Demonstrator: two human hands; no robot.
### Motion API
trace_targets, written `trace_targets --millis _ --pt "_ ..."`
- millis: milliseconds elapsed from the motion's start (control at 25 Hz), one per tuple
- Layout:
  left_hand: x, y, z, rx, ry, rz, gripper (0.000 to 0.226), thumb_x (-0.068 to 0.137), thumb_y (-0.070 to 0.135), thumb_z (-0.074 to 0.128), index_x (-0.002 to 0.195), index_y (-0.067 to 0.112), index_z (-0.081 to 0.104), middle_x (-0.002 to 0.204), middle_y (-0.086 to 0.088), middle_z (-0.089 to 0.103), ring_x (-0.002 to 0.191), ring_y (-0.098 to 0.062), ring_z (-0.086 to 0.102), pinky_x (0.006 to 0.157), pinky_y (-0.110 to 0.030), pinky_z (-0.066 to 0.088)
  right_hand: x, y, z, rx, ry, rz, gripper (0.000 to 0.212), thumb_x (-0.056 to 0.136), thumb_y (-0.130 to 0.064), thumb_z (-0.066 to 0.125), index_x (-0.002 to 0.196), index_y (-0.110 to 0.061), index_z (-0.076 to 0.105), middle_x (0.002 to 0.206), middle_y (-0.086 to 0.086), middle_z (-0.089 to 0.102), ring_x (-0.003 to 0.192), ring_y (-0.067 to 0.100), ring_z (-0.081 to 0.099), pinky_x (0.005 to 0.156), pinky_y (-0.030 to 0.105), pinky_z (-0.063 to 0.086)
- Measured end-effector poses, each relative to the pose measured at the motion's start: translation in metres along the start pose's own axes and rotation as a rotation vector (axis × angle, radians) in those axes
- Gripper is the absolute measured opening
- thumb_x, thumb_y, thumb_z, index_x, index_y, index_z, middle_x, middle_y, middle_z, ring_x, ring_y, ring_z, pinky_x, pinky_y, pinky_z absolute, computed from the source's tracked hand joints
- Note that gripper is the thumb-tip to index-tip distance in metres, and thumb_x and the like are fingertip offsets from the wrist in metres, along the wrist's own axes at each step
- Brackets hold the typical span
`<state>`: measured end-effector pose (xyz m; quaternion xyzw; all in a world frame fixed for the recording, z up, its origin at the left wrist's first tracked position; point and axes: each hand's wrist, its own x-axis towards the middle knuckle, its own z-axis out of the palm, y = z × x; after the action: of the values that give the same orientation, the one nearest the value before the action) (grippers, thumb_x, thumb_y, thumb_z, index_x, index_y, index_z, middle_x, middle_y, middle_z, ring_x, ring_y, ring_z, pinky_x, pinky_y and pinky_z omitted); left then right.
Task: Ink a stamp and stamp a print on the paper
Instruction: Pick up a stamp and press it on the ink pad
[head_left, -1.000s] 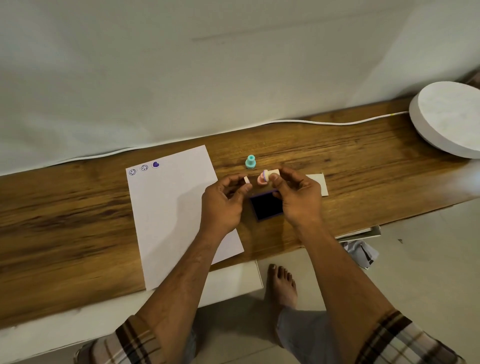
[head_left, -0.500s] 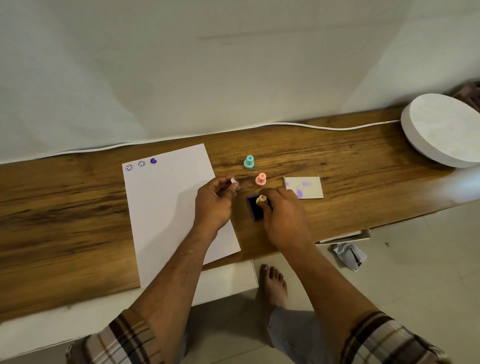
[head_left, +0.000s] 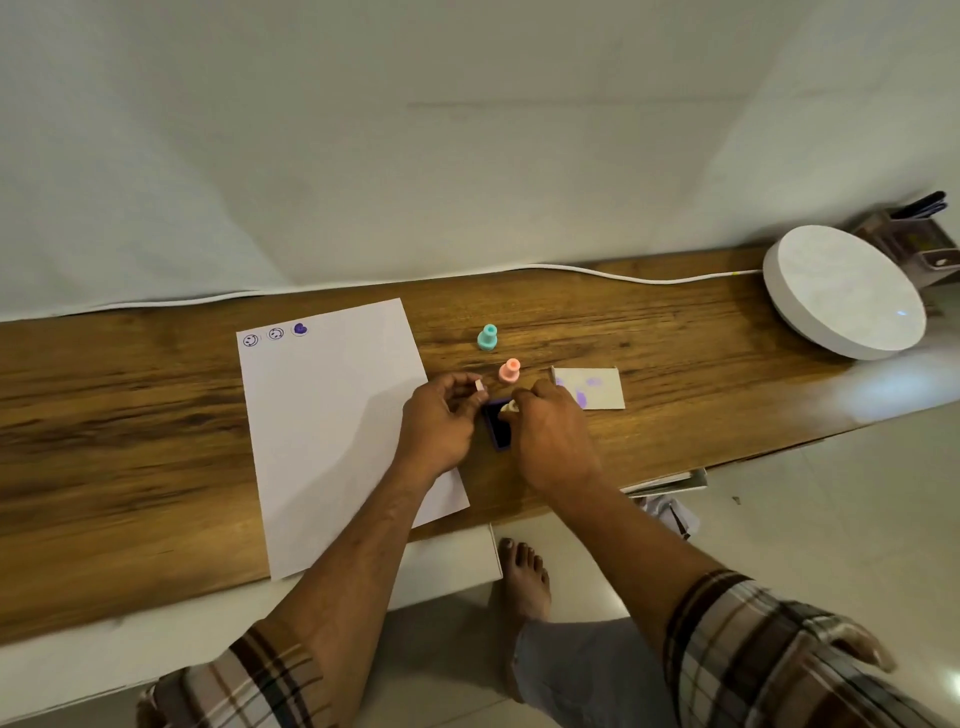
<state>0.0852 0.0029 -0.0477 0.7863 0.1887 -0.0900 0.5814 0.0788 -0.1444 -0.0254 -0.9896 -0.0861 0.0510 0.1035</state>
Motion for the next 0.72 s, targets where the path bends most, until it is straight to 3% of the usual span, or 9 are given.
trace_targets --millis 120,280,360,440,600,720 --pt "-0.001 0.002 0.001 0.001 0.001 -0.002 0.027 0.097 0.025 0.071 0.123 0.023 0.072 0.121 0.005 0.074 0.111 -0.015 0.067 0.099 -0.032 0.054 -0.003 -0.003 0.0 -0.03 -0.007 -0.004 0.03 0.098 -0.017 0.068 0.128 -0.012 0.068 0.13 0.012 0.065 0.122 0.029 0.055 0.098 0.041 0.051" --pt "-0.002 0.002 0.001 0.0 -0.001 -0.007 0.027 0.098 0.023 0.07 0.124 0.022 0.071 0.123 0.004 0.074 0.108 -0.013 0.066 0.095 -0.029 0.053 0.011 0.012 -0.022 -0.192 -0.151 -0.338 0.039 0.1 -0.013 0.062 0.139 -0.011 0.064 0.14 0.012 0.063 0.127 0.03 0.053 0.104 0.041 0.048" --pt "-0.002 0.003 0.001 0.003 -0.005 -0.014 0.027 0.098 0.023 0.069 0.125 0.022 0.071 0.123 0.004 0.074 0.11 -0.014 0.067 0.098 -0.032 0.054 0.018 0.019 -0.03 -0.237 -0.182 -0.418 0.04 0.101 -0.014 0.06 0.141 -0.011 0.064 0.144 0.01 0.061 0.129 0.03 0.053 0.105 0.04 0.048" --pt "-0.002 0.002 0.001 0.01 -0.004 -0.015 0.027 0.097 0.024 0.07 0.125 0.022 0.071 0.123 0.004 0.074 0.11 -0.014 0.067 0.098 -0.032 0.054 0.012 0.014 -0.027 -0.227 -0.164 -0.359 0.038 0.101 -0.015 0.061 0.139 -0.012 0.064 0.142 0.011 0.061 0.129 0.029 0.052 0.106 0.039 0.047" --pt "0.0 0.001 0.002 0.032 0.002 -0.005 0.028 0.097 0.024 0.071 0.125 0.023 0.071 0.123 0.005 0.074 0.11 -0.014 0.067 0.099 -0.032 0.053 -0.003 -0.015 -0.006 -0.154 -0.092 0.009 0.028 0.098 -0.019 0.067 0.125 -0.012 0.068 0.131 0.013 0.064 0.123 0.029 0.055 0.102 0.04 0.049" --pt "-0.002 0.002 0.003 0.021 0.0 -0.018 0.027 0.097 0.024 0.071 0.124 0.026 0.071 0.122 0.007 0.074 0.107 -0.012 0.066 0.093 -0.027 0.052 0.006 -0.01 -0.019 -0.221 -0.142 -0.157 0.027 0.1 -0.017 0.063 0.125 -0.012 0.069 0.132 0.013 0.065 0.12 0.029 0.056 0.1 0.041 0.051"
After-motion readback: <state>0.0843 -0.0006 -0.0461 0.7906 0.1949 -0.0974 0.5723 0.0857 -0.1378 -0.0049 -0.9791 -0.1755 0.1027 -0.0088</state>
